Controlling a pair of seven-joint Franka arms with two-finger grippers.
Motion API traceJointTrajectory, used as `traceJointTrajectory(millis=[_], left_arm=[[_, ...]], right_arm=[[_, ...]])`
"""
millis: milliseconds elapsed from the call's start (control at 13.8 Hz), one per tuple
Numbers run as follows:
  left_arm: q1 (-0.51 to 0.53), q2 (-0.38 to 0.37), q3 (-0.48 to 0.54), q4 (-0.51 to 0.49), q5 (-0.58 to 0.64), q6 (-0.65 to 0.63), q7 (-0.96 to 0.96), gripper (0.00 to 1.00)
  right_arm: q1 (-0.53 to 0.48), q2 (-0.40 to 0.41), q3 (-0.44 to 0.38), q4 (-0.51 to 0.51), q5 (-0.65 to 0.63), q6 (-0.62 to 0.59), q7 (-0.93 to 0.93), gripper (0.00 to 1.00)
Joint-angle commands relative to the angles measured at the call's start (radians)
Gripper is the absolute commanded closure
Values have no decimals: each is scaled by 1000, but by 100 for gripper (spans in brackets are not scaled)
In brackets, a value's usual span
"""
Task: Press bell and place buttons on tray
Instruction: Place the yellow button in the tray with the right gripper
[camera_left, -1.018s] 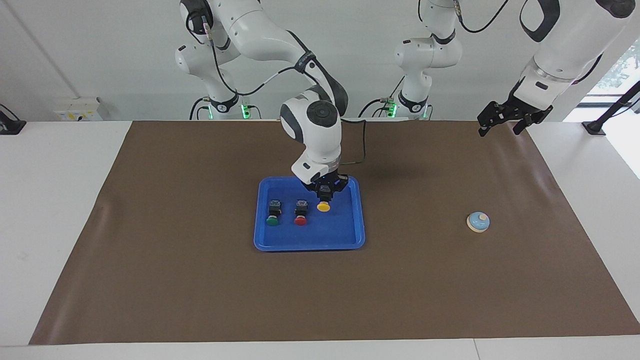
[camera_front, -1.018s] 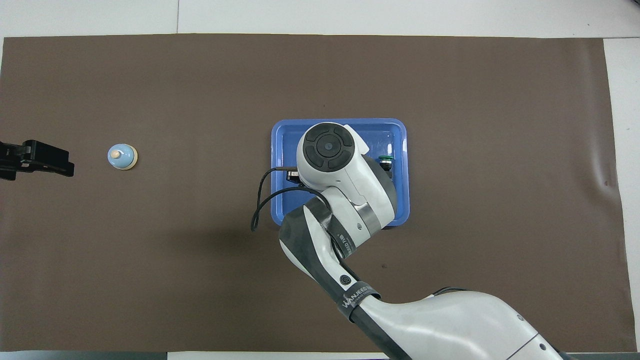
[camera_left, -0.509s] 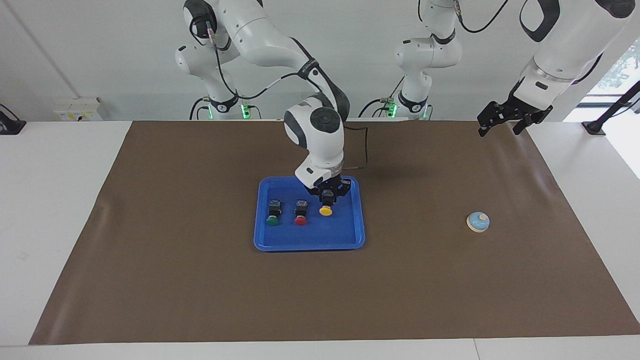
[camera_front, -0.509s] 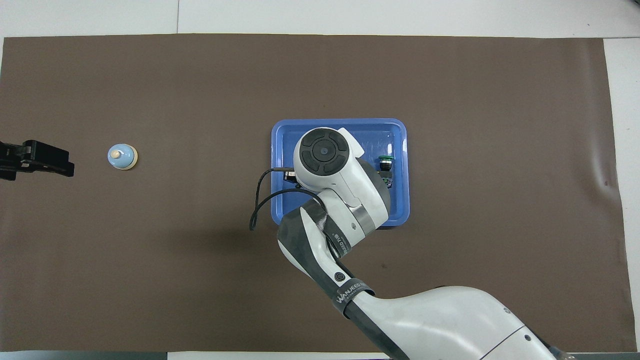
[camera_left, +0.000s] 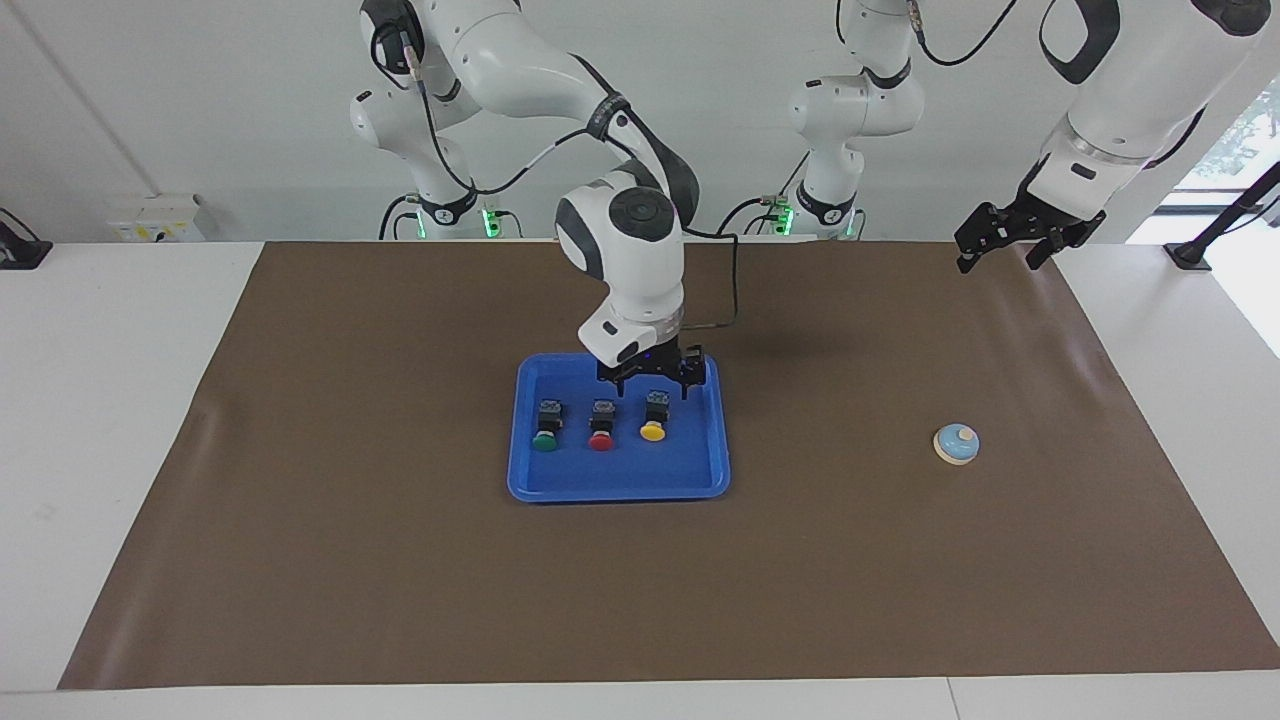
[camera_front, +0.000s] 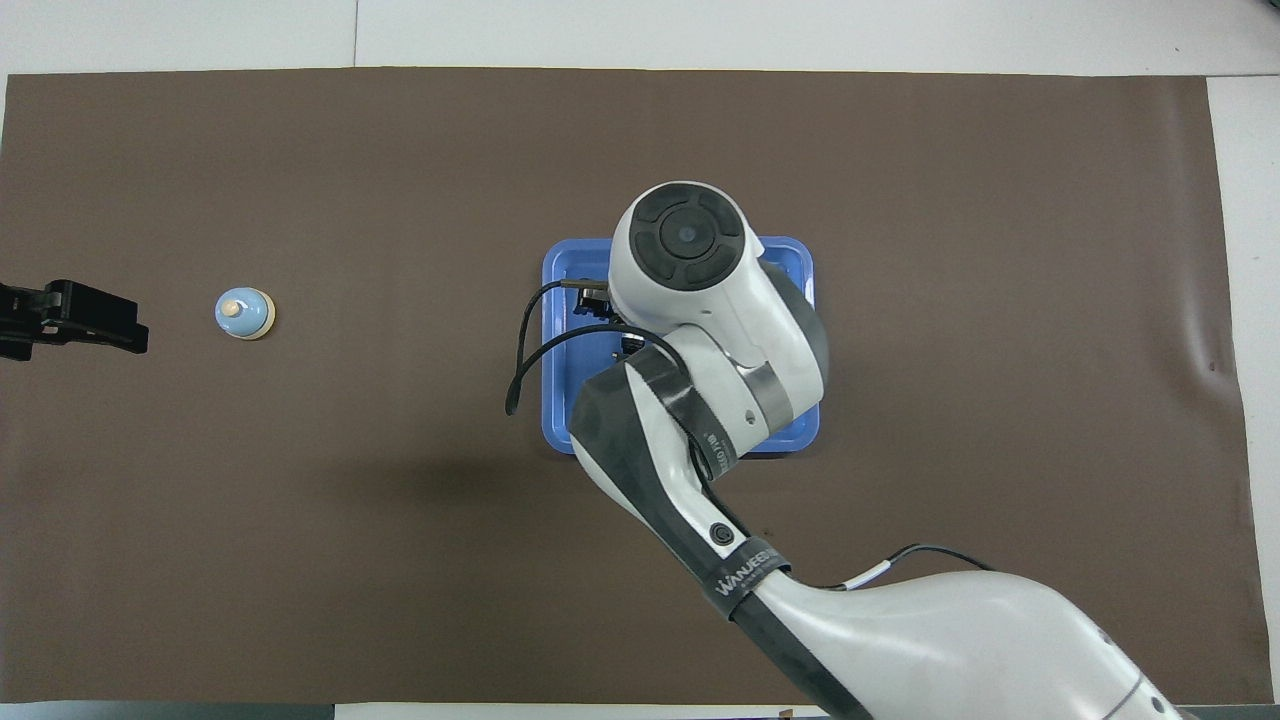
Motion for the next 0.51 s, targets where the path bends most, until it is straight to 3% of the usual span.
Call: traceJointTrajectory(millis=[0, 436], left_arm=[[3, -12, 0, -11, 1, -10, -8, 0], [3, -12, 0, -11, 1, -10, -8, 0]], right_arm=[[-102, -111, 8, -20, -10, -76, -147, 0], [-335, -290, 10, -43, -10, -280, -563, 0]])
